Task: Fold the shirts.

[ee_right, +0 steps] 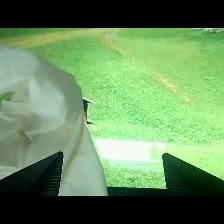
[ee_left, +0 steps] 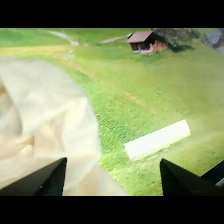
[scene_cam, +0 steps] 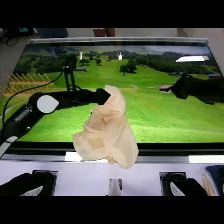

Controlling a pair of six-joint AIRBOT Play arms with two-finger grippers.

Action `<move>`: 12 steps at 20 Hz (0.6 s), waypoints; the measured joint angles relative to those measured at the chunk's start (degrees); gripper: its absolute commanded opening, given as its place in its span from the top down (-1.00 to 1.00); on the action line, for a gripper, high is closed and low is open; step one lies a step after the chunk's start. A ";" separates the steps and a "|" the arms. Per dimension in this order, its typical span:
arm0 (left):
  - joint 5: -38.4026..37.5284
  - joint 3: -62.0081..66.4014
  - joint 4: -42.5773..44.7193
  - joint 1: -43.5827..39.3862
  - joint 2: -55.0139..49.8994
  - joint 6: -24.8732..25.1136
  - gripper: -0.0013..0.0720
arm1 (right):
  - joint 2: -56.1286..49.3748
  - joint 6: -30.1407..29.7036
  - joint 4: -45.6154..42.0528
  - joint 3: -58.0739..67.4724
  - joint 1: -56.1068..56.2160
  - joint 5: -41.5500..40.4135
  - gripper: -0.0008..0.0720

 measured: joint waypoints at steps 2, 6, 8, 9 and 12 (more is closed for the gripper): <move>-11.85 1.70 3.87 4.52 -0.20 0.79 -1.00 | -3.13 -0.33 3.06 -1.53 0.00 -0.22 -0.84; -31.21 -2.49 12.90 17.14 4.15 2.08 -1.00 | -10.99 -0.92 9.99 -3.30 0.00 -3.91 -0.83; -34.95 -9.57 13.66 22.29 7.78 2.25 -1.00 | -15.43 -1.49 13.70 -3.65 0.00 -6.69 -0.83; -35.32 -13.33 12.87 24.13 9.27 2.27 -1.00 | -17.55 -1.97 15.28 -3.72 0.00 -7.85 -0.83; -32.22 -24.79 6.16 26.84 11.72 2.40 -1.00 | -24.09 -2.71 18.25 -3.89 0.00 -10.84 -0.84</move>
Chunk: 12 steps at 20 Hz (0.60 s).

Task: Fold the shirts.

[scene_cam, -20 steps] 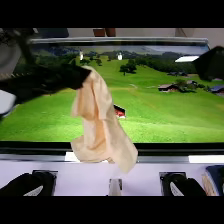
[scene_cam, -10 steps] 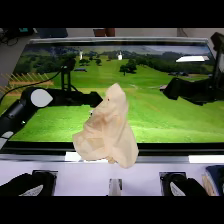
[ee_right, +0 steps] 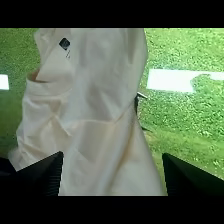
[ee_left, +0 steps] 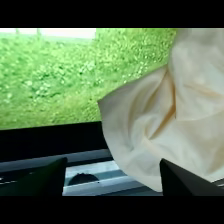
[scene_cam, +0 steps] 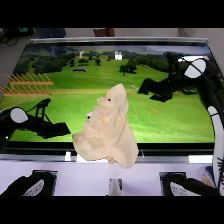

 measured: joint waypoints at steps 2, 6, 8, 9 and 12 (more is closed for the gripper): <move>4.17 -6.03 -4.00 0.20 0.22 0.00 -1.00 | -3.58 -0.24 1.66 -0.04 0.00 -0.52 -0.84; 10.97 -12.09 -8.79 -0.39 -2.05 0.61 -1.00 | -9.01 -1.73 5.22 -0.07 0.00 -1.14 -0.84; 13.86 -13.22 -10.69 -0.90 -3.32 1.42 -1.00 | -10.95 -2.21 5.99 -0.09 0.00 -2.10 -0.84; 14.82 -13.49 -12.02 -1.22 -3.85 1.60 -0.99 | -11.72 -2.36 6.25 -0.09 0.00 -2.56 -0.84; 18.01 -13.86 -15.02 -2.51 -6.05 1.99 -0.57 | -13.88 -2.71 6.86 -0.07 0.07 -3.85 -0.85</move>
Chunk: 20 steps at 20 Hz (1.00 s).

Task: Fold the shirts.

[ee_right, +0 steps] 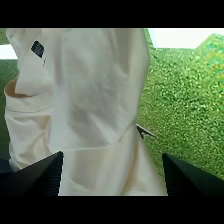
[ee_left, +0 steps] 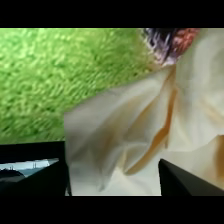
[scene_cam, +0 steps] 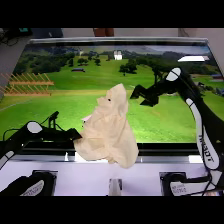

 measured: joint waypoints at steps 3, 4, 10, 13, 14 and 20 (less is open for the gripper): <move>3.13 -0.42 -0.55 -1.25 -2.43 0.13 0.74 | -1.81 -0.81 0.11 0.00 1.49 -0.85 -0.92; 3.80 -0.44 -0.66 -1.49 -2.91 0.11 0.87 | -2.40 -1.22 0.13 0.00 2.27 -1.44 -0.92; 4.70 -0.50 -1.84 -2.03 -3.45 2.10 0.88 | -5.18 -2.14 0.07 0.00 6.56 -9.05 -0.92; 4.17 -0.57 -1.46 -2.60 -2.95 3.06 0.88 | -6.47 -0.31 0.11 0.00 7.43 -14.34 -0.92; 3.80 -0.59 -1.27 -3.06 -2.69 3.23 0.89 | -6.95 0.42 0.13 0.00 7.50 -15.58 -0.92; 2.45 -0.66 -1.05 -7.85 -1.44 3.63 0.89 | -9.31 1.40 0.35 0.00 8.61 -18.01 -0.83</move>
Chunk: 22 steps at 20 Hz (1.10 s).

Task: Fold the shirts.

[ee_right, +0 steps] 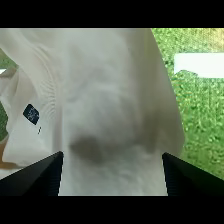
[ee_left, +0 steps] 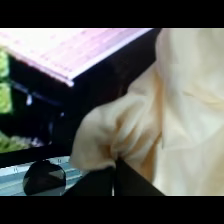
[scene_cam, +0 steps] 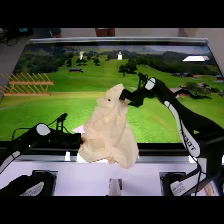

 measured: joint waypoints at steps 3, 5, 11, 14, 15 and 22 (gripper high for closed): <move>-0.07 0.04 -0.11 -2.54 0.57 -0.98 0.89 | -1.09 0.00 0.07 0.00 1.29 -0.09 -0.78; -0.20 0.09 -0.52 -3.82 1.46 -1.92 0.89 | -1.75 0.11 0.13 0.00 2.03 -0.52 -0.32; -0.39 0.28 -0.87 -5.03 6.82 -3.50 0.89 | -1.95 -0.94 0.55 -0.02 3.45 0.17 0.93; -1.36 3.10 0.61 -2.62 9.97 -3.63 0.89 | 2.43 -1.75 -1.44 0.11 2.58 1.60 0.93; -2.03 5.18 1.79 -1.01 11.08 -3.63 0.89 | 5.14 -2.16 -2.51 0.37 1.73 1.75 0.93; -4.59 39.71 9.09 20.76 18.01 -4.83 0.89 | 35.06 -6.16 -6.05 5.62 -10.03 -0.11 0.92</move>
